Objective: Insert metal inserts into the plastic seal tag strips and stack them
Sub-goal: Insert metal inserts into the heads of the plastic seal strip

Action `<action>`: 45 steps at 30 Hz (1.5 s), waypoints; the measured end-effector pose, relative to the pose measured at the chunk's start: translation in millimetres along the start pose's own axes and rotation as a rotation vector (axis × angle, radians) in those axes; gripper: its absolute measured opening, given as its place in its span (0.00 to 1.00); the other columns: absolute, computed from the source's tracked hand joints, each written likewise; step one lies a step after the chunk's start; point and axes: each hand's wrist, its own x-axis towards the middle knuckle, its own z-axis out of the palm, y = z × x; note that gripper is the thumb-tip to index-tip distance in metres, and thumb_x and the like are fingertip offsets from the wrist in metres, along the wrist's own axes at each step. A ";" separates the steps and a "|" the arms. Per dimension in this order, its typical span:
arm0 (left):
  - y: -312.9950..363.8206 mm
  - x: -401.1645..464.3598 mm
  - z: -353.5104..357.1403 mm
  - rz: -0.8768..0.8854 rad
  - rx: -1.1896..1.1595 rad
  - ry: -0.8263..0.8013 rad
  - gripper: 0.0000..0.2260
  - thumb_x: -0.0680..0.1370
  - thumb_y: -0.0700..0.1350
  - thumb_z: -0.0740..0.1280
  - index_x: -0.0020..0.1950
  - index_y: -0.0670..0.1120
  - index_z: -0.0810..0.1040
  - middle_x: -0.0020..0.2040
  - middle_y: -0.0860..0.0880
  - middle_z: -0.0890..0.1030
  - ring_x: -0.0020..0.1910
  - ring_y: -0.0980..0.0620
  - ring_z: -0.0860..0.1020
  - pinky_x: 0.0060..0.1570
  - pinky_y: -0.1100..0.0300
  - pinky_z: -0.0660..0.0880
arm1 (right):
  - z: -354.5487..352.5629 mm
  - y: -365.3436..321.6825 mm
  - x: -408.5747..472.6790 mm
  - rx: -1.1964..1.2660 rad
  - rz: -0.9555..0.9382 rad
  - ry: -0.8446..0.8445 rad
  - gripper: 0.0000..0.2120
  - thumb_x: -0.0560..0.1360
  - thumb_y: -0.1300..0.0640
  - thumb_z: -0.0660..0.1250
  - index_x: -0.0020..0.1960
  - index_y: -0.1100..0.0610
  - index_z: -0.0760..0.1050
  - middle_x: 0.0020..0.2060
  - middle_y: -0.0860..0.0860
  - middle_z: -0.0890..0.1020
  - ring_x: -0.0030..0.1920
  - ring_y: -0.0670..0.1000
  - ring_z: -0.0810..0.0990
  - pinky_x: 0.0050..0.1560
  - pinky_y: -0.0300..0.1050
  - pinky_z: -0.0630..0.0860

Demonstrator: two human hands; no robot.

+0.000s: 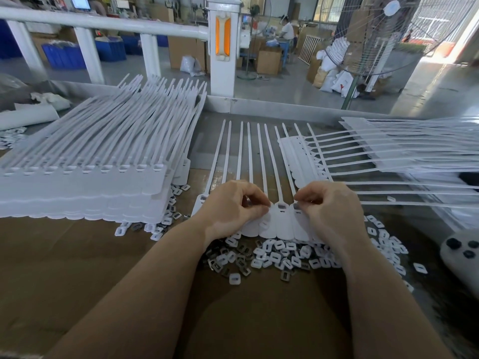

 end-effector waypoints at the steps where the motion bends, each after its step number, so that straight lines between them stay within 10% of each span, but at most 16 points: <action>1: -0.2 -0.2 -0.1 -0.001 0.001 -0.001 0.04 0.73 0.44 0.71 0.46 0.52 0.82 0.39 0.62 0.75 0.37 0.72 0.71 0.38 0.79 0.66 | -0.5 -0.8 -0.5 -0.019 -0.011 -0.005 0.08 0.72 0.62 0.69 0.43 0.50 0.82 0.41 0.47 0.83 0.43 0.46 0.80 0.54 0.48 0.76; 45: 2.1 0.2 -1.3 -0.033 0.029 -0.032 0.04 0.74 0.46 0.70 0.46 0.55 0.80 0.43 0.62 0.75 0.43 0.63 0.74 0.42 0.80 0.66 | -0.4 -1.4 -2.3 -0.206 -0.030 -0.004 0.12 0.74 0.67 0.63 0.43 0.53 0.80 0.44 0.45 0.72 0.52 0.48 0.72 0.59 0.52 0.70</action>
